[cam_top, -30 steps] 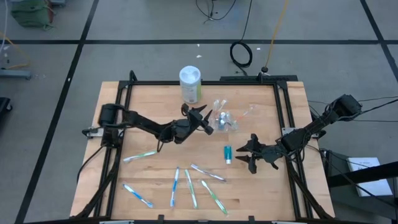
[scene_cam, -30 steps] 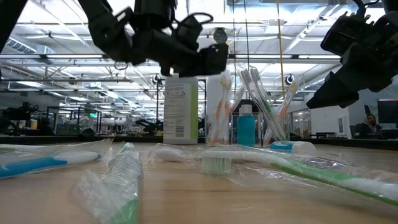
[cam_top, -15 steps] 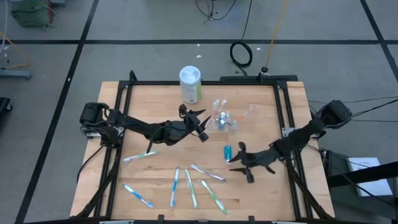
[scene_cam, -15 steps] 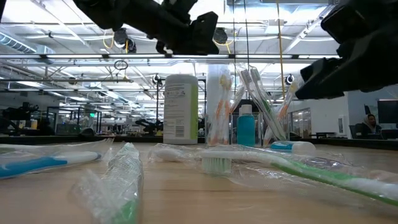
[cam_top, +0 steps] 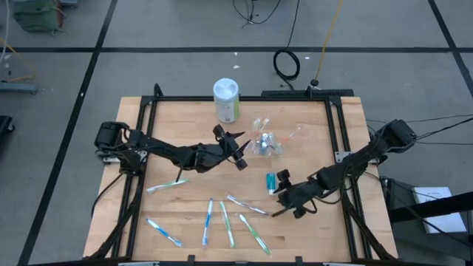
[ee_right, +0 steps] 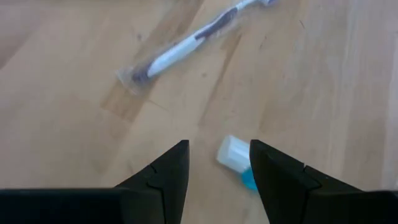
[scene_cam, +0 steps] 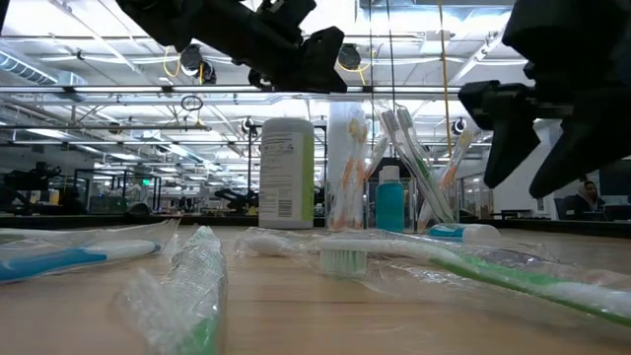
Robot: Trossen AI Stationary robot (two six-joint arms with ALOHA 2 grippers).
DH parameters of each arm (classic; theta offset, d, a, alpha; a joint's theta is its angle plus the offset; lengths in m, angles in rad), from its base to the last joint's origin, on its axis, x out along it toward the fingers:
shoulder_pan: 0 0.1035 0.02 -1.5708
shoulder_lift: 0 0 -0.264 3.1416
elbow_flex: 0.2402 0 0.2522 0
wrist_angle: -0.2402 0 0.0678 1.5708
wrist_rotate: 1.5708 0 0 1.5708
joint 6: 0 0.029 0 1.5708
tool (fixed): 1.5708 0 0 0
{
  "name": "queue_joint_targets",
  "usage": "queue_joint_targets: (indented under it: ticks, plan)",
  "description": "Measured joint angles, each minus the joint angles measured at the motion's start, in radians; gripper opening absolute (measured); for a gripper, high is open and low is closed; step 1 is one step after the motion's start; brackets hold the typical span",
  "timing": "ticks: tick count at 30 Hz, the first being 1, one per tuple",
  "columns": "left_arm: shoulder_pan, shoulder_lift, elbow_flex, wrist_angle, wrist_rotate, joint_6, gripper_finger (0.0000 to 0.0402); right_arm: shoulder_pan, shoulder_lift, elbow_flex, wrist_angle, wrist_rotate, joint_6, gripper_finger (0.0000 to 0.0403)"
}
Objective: Pick & Place toothbrushing station
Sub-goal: Put the blue mouthwash into the transparent organizer
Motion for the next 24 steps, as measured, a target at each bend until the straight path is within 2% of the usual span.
queue_joint_targets:
  ticks: [4,8,15,17,21,24]
  plan:
    - [0.002,0.000,0.000,0.002,0.000,-0.006,0.0175,-0.029,0.000,0.000,-0.012,-0.015,-0.143,0.0164]
    - [0.009,0.000,0.000,0.007,-0.001,-0.083,0.0175,-0.071,0.040,-0.001,-0.016,-0.017,-0.292,0.0184]
    - [0.018,0.000,0.000,-0.009,-0.003,-0.138,0.0175,-0.104,0.063,-0.001,0.084,-0.018,-0.438,0.0202]
    - [0.018,0.000,0.000,-0.009,-0.002,-0.134,0.0175,-0.106,0.063,0.000,0.081,-0.051,-0.481,0.0200]
    - [0.018,0.000,0.000,-0.009,-0.001,-0.132,0.0175,-0.105,0.063,-0.001,0.032,-0.196,-0.581,0.0194]
    - [0.018,0.000,0.000,-0.009,-0.001,-0.132,0.0175,-0.106,0.063,-0.002,0.038,-0.194,-0.632,0.0191]
